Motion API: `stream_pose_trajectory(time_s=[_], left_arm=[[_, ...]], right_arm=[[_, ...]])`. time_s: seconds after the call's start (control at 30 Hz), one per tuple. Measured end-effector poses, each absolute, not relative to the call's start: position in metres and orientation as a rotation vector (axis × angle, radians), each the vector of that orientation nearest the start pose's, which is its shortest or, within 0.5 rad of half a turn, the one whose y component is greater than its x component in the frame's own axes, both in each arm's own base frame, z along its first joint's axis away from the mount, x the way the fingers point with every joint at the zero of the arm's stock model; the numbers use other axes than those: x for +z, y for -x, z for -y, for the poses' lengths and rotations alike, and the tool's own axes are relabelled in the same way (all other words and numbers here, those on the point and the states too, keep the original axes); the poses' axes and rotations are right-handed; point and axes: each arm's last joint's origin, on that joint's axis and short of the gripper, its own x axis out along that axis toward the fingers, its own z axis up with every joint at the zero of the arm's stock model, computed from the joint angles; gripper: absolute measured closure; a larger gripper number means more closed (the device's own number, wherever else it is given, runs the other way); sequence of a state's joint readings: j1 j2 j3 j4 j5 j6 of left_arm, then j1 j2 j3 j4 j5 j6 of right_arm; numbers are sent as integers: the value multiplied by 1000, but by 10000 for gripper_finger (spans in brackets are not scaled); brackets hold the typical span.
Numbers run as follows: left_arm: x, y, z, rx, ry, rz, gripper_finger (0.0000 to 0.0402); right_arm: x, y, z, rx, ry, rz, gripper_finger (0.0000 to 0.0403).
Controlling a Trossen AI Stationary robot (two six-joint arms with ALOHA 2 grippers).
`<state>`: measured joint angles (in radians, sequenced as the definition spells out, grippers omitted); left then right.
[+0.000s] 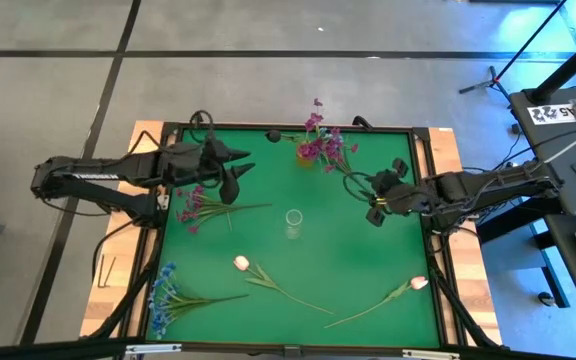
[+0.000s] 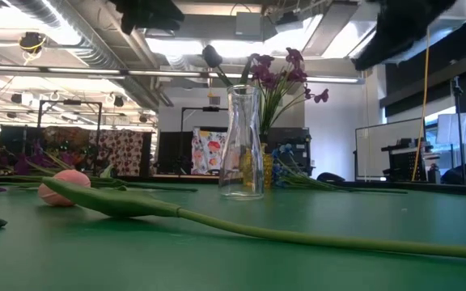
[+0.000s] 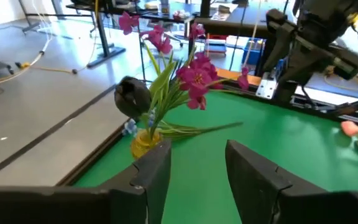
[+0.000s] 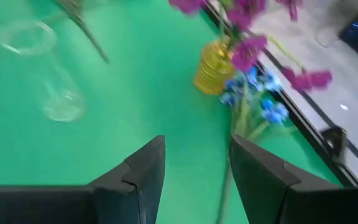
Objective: Sort flowers into vase by color
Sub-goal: Put the top blue flowers into the transparent vase
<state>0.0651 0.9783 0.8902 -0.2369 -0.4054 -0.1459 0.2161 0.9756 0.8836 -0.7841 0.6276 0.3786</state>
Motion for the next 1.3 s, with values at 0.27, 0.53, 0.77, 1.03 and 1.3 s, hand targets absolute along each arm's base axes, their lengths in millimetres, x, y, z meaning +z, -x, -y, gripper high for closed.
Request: stream_pose_trajectory(time_s=[0.27, 0.53, 0.77, 1.03, 1.3], left_arm=[[298, -208, -18, 501, 69, -184, 281], [266, -204, -16, 431, 145, -93, 291], [255, -202, -16, 432, 167, -89, 291], [256, -202, -13, 417, 176, -79, 292], [256, -202, -10, 401, 176, -80, 292]], right_arm=[[232, -176, -20, -597, 32, -729, 226], [206, -178, 4, -636, -105, -732, 226], [198, -178, 46, -613, -223, -772, 226], [186, -177, 89, -674, -304, -800, 226], [163, -189, 108, -683, -347, -843, 226]])
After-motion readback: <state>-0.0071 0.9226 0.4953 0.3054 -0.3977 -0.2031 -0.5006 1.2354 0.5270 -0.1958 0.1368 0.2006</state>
